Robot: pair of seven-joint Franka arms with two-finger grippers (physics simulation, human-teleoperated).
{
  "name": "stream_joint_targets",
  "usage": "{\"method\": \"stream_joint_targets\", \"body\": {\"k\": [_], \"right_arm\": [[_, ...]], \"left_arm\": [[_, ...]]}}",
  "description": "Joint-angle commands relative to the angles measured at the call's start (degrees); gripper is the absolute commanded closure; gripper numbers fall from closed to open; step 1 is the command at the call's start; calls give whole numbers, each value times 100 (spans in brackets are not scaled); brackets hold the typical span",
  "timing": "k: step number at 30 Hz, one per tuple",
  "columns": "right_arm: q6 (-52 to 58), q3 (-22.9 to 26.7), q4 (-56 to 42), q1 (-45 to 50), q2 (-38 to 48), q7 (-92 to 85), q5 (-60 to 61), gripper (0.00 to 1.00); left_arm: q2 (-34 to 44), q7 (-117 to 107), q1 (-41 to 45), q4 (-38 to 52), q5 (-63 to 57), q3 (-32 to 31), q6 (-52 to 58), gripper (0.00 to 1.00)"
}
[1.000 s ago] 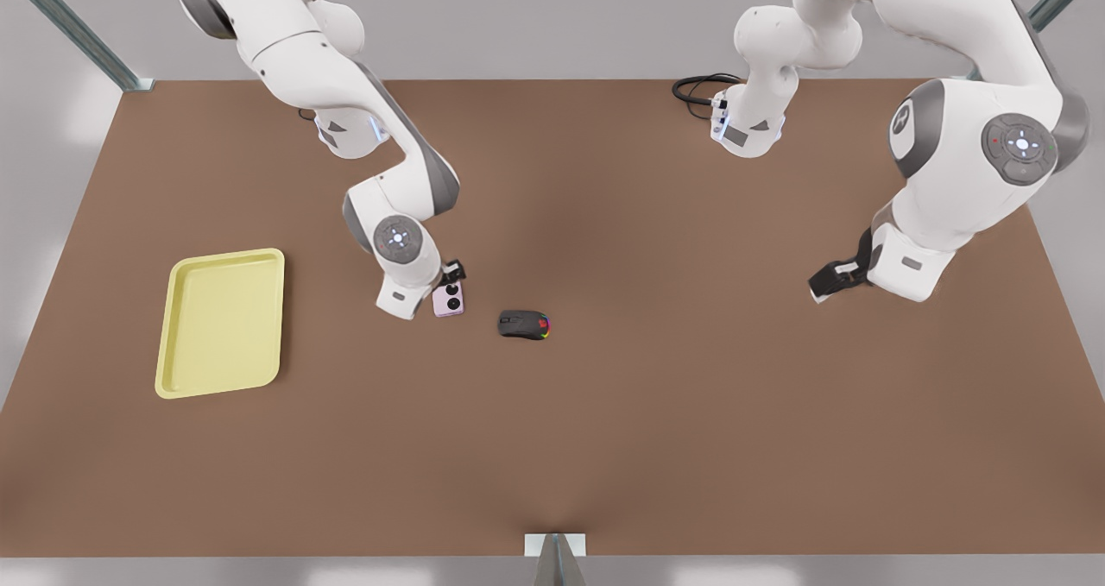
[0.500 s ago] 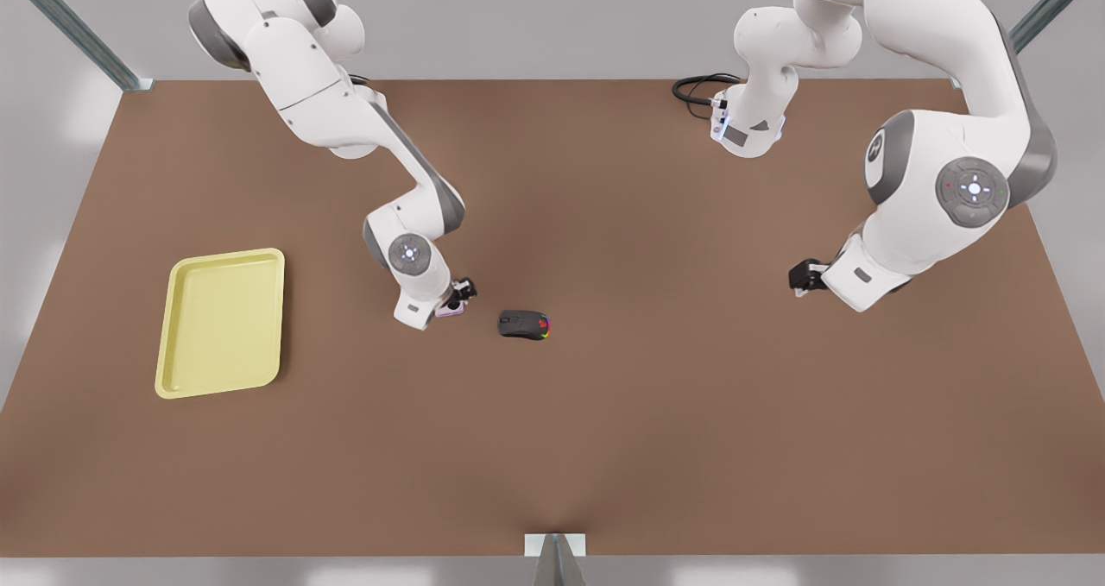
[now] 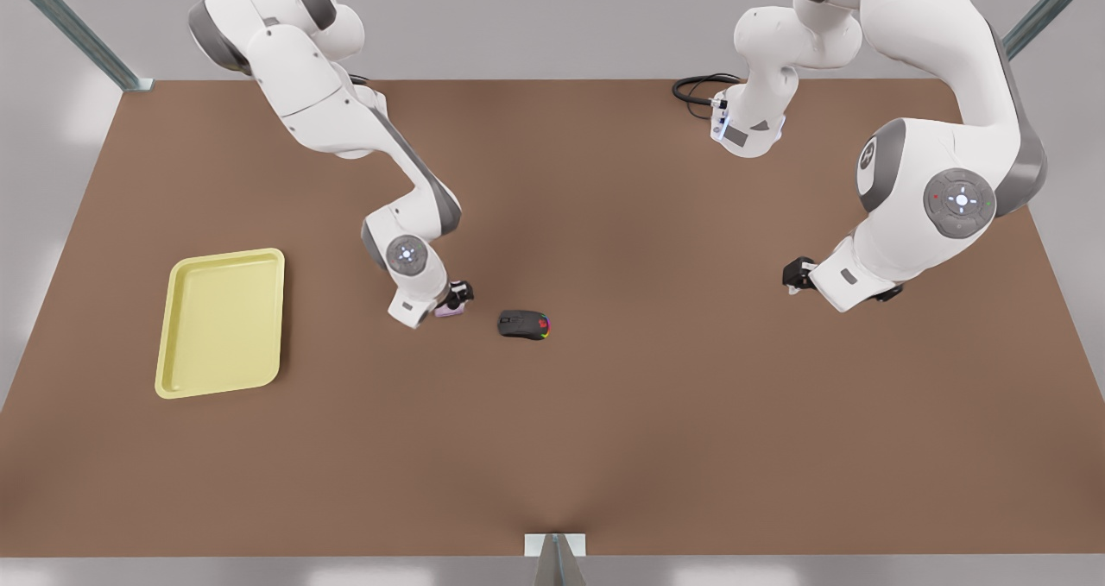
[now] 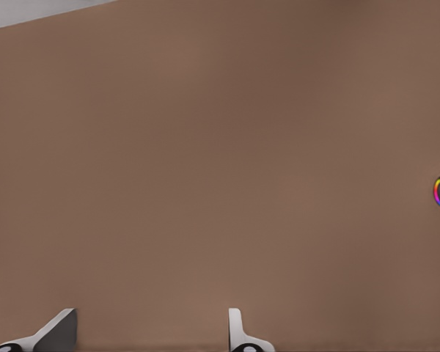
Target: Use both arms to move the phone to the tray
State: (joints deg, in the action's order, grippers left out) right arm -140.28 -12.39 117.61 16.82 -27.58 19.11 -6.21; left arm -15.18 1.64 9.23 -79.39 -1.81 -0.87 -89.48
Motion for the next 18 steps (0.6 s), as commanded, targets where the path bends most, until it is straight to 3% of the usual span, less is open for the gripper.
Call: {"method": "stream_joint_targets", "body": {"k": [1, 18], "right_arm": [[-87, 0, 43, 5, -2, 480, 6, 0], [-403, 44, -54, -3, -389, 427, -20, 0]], "left_arm": [[6, 425, 0, 3, -4, 0, 10, 0], [-64, 381, 0, 12, -4, 0, 1, 0]]}}
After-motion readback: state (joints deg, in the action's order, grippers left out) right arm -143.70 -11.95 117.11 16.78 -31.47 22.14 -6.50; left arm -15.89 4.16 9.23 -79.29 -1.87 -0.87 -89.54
